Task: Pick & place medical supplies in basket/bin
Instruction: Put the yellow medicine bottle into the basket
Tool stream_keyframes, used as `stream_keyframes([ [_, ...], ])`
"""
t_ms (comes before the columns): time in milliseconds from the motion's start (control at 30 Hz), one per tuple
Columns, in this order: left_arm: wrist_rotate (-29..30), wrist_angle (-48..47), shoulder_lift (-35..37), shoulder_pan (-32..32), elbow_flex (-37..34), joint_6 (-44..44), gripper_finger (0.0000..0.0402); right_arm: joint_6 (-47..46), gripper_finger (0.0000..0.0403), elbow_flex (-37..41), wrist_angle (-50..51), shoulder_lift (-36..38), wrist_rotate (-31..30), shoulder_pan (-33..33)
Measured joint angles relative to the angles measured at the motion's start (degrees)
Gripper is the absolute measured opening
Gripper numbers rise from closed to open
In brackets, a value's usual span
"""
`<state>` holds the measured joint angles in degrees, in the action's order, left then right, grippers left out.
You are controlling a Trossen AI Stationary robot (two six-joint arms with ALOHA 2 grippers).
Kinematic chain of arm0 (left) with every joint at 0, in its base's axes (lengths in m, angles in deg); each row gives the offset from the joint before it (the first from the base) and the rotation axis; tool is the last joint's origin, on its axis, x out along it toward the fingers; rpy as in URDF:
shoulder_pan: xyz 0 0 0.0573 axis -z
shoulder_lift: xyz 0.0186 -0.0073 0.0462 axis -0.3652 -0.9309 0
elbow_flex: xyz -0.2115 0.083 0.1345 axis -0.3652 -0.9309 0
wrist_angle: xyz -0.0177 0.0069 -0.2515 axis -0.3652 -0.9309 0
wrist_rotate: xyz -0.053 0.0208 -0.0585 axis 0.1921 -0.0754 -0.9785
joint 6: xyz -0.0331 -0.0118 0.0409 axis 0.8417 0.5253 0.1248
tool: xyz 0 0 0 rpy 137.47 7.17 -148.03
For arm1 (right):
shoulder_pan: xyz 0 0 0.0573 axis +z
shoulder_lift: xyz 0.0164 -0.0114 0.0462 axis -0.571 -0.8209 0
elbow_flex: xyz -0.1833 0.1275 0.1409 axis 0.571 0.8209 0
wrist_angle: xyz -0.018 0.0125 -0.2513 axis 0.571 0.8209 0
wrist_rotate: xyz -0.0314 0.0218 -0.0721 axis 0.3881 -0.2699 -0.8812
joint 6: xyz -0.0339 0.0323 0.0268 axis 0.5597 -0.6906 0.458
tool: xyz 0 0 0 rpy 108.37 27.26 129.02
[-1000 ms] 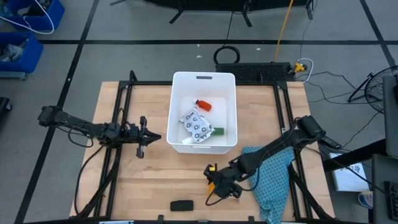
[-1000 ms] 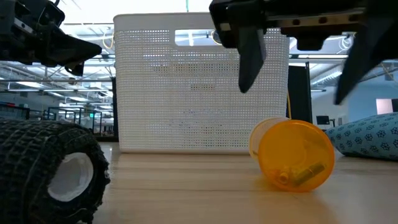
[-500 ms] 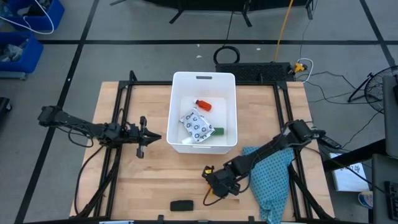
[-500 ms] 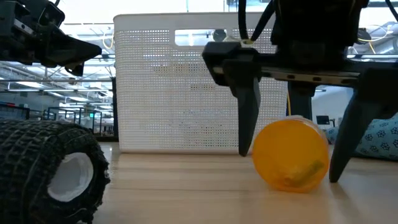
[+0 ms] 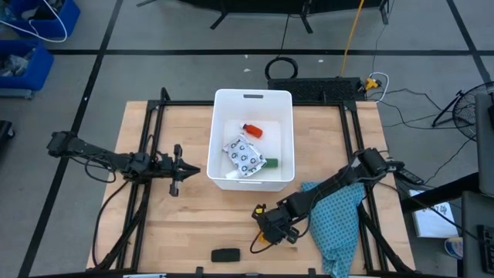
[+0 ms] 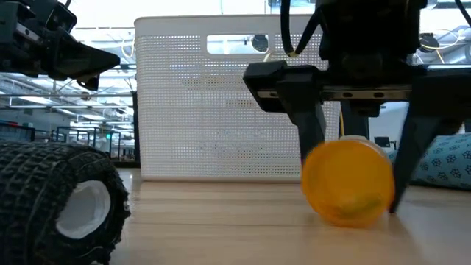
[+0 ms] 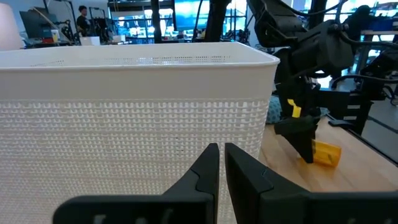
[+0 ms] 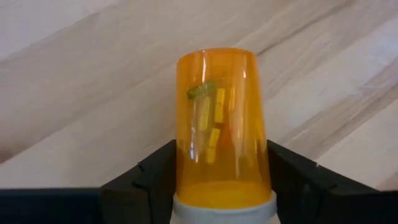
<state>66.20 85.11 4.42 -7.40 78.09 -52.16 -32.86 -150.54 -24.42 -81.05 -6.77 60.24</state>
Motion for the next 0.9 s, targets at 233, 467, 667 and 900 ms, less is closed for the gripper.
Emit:
stream_keyframes([
  [233, 0.0, -0.1, 0.0, 0.0, 0.0, 0.0, 0.0031, -2.0, 0.0192, 0.0, -0.5, 5.6, 1.5, -0.6],
  [467, 0.0, -0.1, 0.0, 0.0, 0.0, 0.0, 0.0031, -6.3, 0.0202, 0.0, 0.3, 18.3, 3.5, -2.6],
  [667, 0.0, -0.1, 0.0, 0.0, 0.0, 0.1, 0.0031, -9.4, 0.0184, 0.5, 0.0, 32.6, 9.1, -6.4],
  [900, 0.0, -0.1, 0.0, 0.0, 0.0, 0.2, 0.0031, -15.5, 0.0198, 9.9, -2.4, 51.7, 8.8, -14.0],
])
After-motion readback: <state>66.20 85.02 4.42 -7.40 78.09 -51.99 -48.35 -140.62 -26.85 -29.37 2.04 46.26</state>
